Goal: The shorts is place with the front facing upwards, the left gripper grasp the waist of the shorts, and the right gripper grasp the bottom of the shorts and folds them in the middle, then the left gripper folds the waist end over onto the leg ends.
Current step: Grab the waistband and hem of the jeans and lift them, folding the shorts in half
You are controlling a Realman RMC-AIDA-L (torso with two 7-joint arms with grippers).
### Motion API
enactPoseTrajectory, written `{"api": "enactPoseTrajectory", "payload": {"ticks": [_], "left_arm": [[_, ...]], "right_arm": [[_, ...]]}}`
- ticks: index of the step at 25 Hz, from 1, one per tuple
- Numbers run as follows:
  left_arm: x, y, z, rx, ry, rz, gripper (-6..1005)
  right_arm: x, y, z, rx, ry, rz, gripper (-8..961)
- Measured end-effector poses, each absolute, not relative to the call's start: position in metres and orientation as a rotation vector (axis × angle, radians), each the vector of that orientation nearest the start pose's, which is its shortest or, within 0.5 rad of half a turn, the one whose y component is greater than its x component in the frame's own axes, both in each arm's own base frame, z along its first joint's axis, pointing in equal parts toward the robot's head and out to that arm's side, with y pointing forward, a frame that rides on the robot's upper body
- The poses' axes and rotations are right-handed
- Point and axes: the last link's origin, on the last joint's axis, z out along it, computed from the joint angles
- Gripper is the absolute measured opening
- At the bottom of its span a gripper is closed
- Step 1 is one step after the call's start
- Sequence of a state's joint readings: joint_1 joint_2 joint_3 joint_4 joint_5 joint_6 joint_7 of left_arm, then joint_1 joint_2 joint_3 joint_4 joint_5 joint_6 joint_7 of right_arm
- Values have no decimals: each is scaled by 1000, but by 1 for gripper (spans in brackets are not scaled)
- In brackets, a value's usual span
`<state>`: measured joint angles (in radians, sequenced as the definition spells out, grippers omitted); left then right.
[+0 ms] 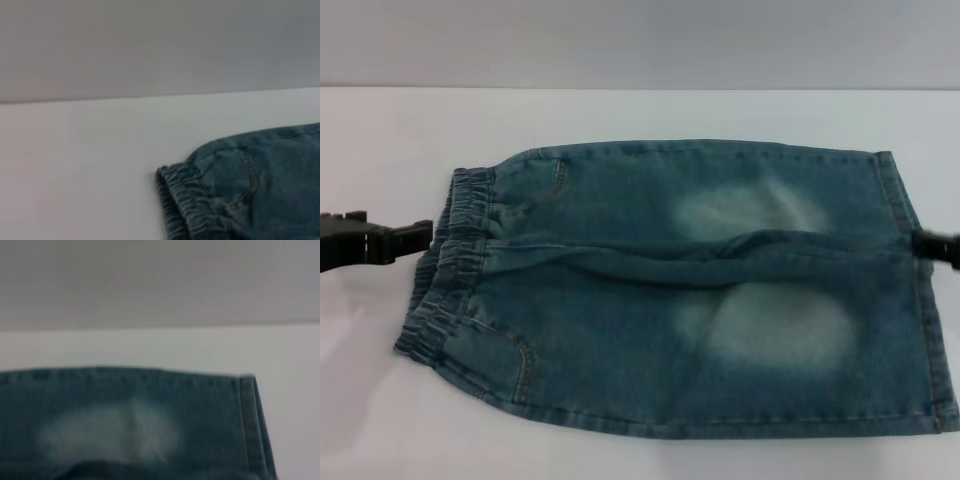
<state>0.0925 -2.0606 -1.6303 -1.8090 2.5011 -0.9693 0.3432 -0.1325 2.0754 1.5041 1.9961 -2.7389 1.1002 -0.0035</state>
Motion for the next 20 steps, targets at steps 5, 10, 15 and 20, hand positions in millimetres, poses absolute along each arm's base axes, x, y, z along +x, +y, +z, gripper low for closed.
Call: {"api": "enactPoseTrajectory", "payload": {"ticks": [5, 10, 15, 20], "left_arm": [[-253, 284, 63, -1959, -1153, -17, 783], [-255, 284, 58, -1947, -1193, 67, 781], [-259, 286, 37, -1974, -1257, 102, 778], [-261, 285, 29, -1979, -1295, 123, 775]], "right_arm": [[224, 259, 57, -1847, 1309, 54, 738], [227, 256, 55, -1849, 1336, 19, 738], [230, 256, 55, -1834, 1326, 1, 738], [230, 257, 53, -1840, 1322, 4, 738]]}}
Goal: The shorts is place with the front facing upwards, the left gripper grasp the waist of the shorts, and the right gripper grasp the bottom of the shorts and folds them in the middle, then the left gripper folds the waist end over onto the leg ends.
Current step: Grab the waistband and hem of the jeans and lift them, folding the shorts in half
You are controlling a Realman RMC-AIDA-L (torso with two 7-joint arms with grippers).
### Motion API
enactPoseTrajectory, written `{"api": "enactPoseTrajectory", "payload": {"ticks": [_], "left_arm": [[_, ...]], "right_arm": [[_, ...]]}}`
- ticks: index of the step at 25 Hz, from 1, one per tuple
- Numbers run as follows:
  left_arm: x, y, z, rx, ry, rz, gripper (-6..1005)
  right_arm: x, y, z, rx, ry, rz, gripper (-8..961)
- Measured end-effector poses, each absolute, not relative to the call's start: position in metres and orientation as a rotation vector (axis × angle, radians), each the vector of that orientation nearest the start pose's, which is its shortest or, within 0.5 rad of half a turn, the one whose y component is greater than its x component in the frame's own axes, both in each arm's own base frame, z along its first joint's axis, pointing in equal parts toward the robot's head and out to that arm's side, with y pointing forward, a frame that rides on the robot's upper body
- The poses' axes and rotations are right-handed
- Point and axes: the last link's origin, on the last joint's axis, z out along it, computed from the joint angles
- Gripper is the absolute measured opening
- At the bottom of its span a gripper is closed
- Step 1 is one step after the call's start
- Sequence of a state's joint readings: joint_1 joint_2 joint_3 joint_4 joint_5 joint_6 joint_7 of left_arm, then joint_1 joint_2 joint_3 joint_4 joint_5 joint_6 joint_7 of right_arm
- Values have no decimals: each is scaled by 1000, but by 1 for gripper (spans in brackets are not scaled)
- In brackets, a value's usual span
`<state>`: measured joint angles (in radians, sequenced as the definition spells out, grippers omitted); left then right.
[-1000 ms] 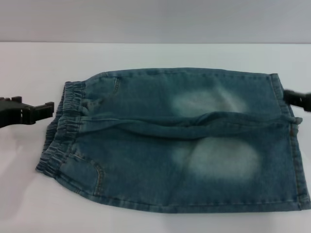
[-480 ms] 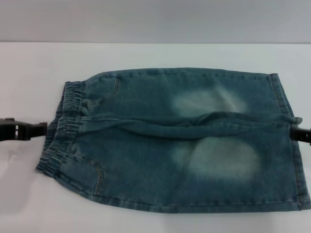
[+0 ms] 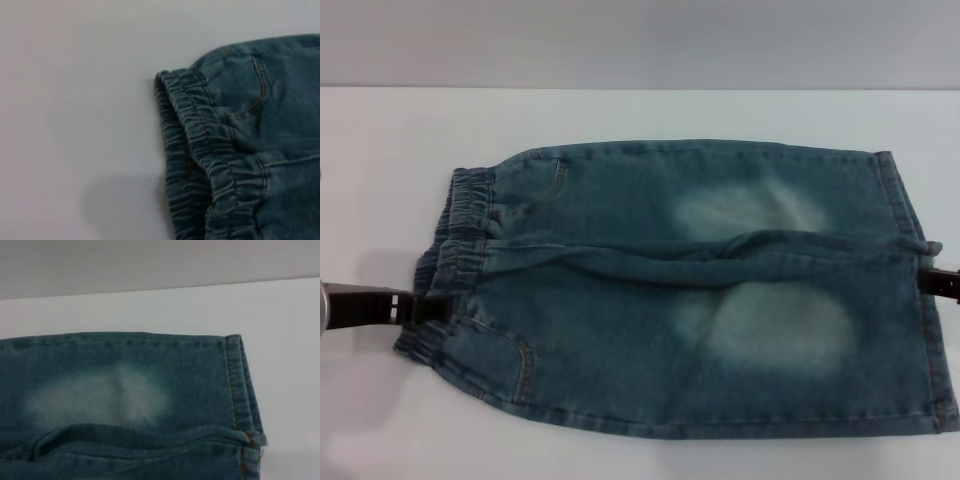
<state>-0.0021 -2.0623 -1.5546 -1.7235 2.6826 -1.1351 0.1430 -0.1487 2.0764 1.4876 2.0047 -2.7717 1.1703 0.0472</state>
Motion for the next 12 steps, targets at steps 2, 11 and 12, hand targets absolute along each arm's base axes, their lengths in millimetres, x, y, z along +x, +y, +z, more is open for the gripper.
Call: {"api": "enactPoseTrajectory", "payload": {"ticks": [2, 11, 12], "left_arm": [[-262, 284, 29, -1976, -1304, 129, 774], [-263, 280, 26, -1969, -1350, 148, 768], [-263, 280, 25, -1968, -1355, 148, 768]], "right_arm": [[230, 258, 53, -1841, 1317, 1, 737], [230, 261, 55, -1840, 1304, -1, 735], [230, 261, 55, -1840, 1303, -1, 734]]}}
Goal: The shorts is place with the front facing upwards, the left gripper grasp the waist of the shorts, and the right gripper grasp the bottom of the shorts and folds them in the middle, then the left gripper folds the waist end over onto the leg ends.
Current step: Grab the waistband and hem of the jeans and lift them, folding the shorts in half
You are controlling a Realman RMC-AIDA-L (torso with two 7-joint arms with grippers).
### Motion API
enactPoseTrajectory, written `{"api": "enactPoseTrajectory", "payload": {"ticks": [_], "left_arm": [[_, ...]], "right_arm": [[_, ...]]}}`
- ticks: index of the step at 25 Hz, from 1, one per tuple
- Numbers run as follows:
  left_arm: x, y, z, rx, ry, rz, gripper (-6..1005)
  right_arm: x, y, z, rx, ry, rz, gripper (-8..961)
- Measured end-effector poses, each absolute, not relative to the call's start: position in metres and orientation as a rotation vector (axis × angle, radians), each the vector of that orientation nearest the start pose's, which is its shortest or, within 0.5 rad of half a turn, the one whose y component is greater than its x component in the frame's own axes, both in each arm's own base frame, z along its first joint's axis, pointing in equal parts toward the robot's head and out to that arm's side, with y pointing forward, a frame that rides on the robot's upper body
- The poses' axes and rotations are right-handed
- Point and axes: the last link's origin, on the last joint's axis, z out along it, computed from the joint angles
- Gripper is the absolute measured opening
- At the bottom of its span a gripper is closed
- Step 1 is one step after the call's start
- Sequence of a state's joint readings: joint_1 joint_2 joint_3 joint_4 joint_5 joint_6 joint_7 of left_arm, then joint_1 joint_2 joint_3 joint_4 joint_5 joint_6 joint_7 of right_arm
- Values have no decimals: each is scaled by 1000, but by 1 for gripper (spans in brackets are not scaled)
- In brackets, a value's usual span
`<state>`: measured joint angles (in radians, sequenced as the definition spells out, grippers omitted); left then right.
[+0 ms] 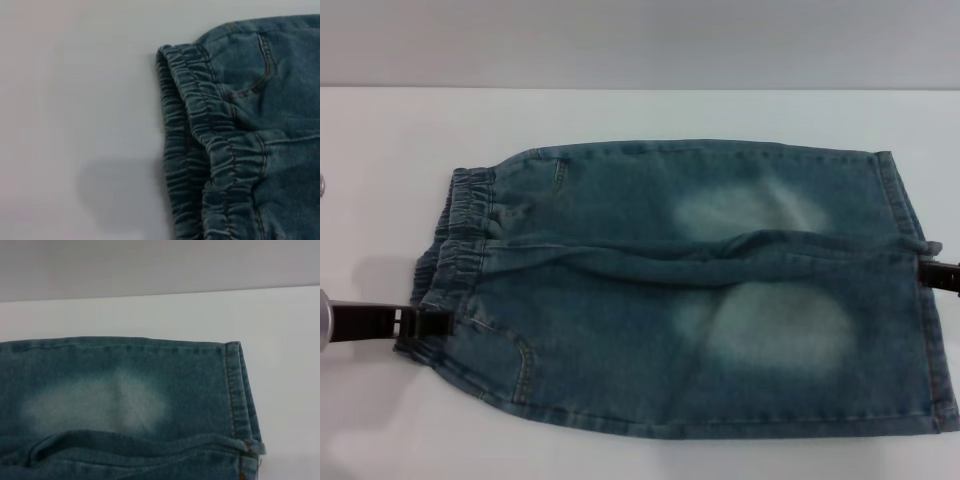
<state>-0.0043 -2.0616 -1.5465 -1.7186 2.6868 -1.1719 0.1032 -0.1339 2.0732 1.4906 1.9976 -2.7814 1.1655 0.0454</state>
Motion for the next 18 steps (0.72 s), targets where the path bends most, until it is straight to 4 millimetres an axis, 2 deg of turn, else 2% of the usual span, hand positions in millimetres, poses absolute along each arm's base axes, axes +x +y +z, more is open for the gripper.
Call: {"api": "enactPoseTrajectory", "payload": {"ticks": [18], "left_arm": [[-269, 275, 12, -1996, -1393, 214, 757]], "right_arm": [[227, 260, 50, -1862, 1294, -1, 724]]}}
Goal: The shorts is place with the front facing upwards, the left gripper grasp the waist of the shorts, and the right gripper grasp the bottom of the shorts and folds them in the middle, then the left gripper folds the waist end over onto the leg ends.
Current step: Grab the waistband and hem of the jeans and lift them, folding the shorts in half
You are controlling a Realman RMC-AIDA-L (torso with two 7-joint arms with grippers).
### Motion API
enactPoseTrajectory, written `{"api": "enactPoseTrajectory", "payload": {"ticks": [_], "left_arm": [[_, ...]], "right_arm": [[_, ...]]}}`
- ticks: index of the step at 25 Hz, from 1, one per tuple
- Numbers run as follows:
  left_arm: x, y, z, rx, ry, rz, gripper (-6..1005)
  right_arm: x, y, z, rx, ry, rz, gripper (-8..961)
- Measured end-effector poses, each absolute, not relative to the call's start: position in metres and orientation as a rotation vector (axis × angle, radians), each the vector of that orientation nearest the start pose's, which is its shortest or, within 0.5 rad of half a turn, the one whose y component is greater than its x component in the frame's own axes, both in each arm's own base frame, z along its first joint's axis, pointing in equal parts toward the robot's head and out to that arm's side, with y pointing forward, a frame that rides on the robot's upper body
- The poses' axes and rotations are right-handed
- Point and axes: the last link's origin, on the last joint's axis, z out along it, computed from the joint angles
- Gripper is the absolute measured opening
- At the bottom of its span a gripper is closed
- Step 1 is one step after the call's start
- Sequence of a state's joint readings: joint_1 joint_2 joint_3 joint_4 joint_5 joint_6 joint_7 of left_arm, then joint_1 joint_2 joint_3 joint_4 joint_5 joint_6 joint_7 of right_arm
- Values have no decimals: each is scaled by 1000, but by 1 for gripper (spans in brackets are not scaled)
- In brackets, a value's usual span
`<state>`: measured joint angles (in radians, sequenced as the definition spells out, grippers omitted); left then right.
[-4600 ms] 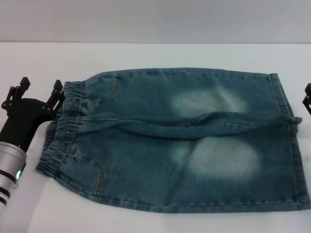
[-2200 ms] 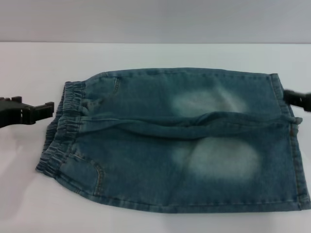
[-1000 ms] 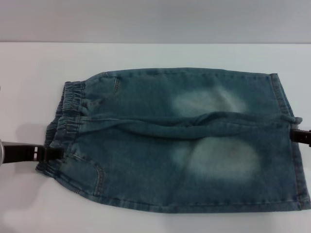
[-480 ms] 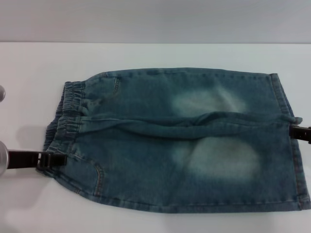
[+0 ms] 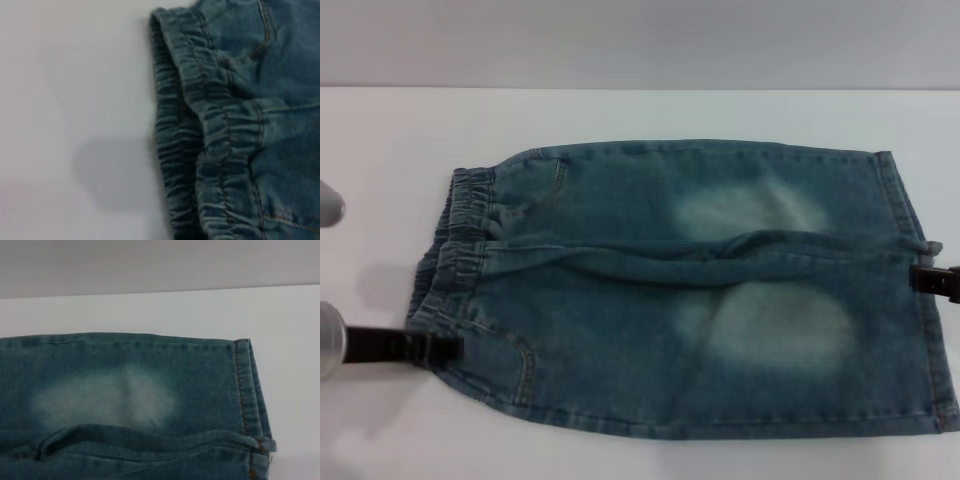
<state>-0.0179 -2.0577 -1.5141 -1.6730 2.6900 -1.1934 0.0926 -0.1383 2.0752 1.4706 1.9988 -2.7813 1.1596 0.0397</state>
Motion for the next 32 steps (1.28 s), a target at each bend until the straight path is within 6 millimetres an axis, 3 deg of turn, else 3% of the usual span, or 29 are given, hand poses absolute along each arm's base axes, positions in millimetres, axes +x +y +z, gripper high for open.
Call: {"api": "enactPoseTrajectory", "payload": {"ticks": [4, 9, 20, 32], "left_arm": [[-264, 273, 6, -2061, -1332, 280, 755], [-261, 277, 9, -2062, -1316, 267, 604], [-253, 285, 9, -2076, -1279, 244, 516], [-251, 286, 8, -2084, -1277, 244, 428]], "right_arm": [[226, 260, 50, -1865, 1293, -5, 722], [225, 261, 50, -1867, 1289, -5, 720], [226, 262, 52, -1860, 1289, -18, 714], [233, 241, 34, -1915, 1400, -179, 707]]}}
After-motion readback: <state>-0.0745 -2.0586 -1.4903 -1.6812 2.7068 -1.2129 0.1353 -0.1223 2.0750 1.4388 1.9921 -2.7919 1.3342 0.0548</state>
